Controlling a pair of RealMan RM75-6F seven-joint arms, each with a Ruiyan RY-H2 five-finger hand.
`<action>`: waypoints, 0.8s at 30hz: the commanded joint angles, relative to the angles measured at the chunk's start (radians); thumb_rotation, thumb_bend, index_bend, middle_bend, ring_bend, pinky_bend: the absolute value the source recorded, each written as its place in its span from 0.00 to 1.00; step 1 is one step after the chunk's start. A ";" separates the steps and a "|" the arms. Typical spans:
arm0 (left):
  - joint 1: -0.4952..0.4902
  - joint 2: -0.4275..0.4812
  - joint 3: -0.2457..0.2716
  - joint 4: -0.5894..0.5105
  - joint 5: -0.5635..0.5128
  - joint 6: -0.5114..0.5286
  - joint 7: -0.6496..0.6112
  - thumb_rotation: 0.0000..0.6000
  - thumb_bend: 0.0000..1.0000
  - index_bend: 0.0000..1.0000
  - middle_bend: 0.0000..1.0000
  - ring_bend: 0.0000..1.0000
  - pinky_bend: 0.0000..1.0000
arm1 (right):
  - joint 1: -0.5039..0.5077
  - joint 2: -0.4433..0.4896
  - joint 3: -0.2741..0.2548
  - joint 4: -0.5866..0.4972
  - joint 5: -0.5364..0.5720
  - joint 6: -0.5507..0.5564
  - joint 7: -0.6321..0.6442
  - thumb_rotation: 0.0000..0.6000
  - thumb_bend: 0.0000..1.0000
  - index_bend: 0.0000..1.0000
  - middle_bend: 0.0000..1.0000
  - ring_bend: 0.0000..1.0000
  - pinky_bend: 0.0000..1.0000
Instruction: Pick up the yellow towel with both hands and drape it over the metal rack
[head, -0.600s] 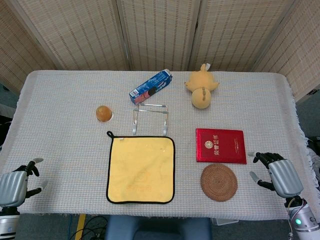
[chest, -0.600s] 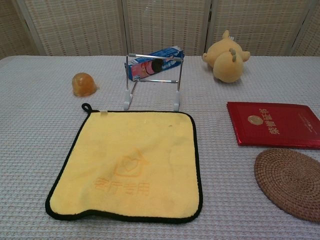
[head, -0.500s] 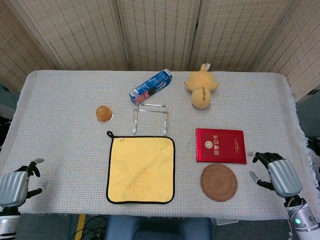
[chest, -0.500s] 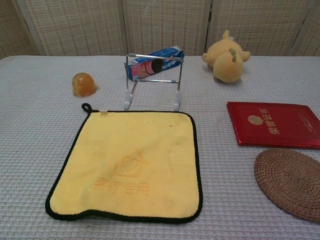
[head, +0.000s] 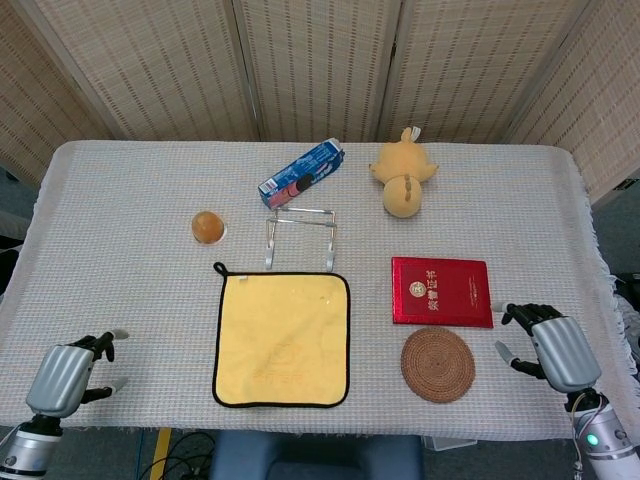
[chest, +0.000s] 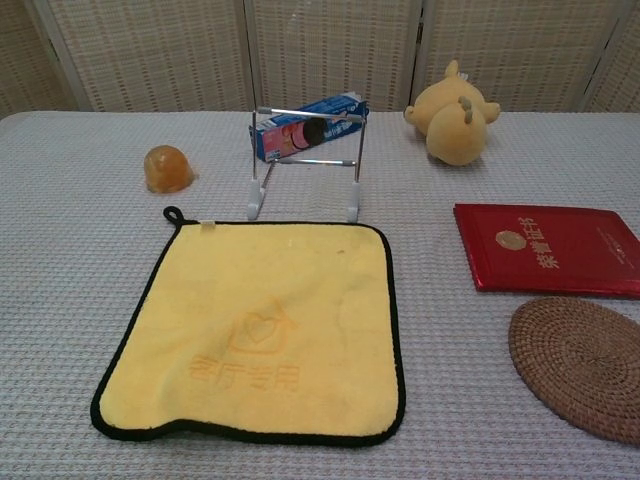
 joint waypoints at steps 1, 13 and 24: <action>-0.031 -0.022 0.039 0.021 0.074 -0.035 -0.011 1.00 0.06 0.38 0.67 0.63 0.87 | 0.002 0.000 0.000 0.000 0.000 -0.002 0.000 1.00 0.29 0.30 0.47 0.43 0.40; -0.123 -0.156 0.086 0.050 0.202 -0.172 0.067 1.00 0.05 0.40 0.70 0.66 0.90 | 0.007 0.000 -0.001 -0.003 0.002 -0.009 -0.005 1.00 0.29 0.30 0.47 0.44 0.40; -0.152 -0.259 0.069 0.105 0.168 -0.226 0.129 1.00 0.05 0.41 0.70 0.66 0.90 | 0.002 0.009 -0.003 -0.011 0.005 -0.002 -0.011 1.00 0.29 0.30 0.47 0.44 0.40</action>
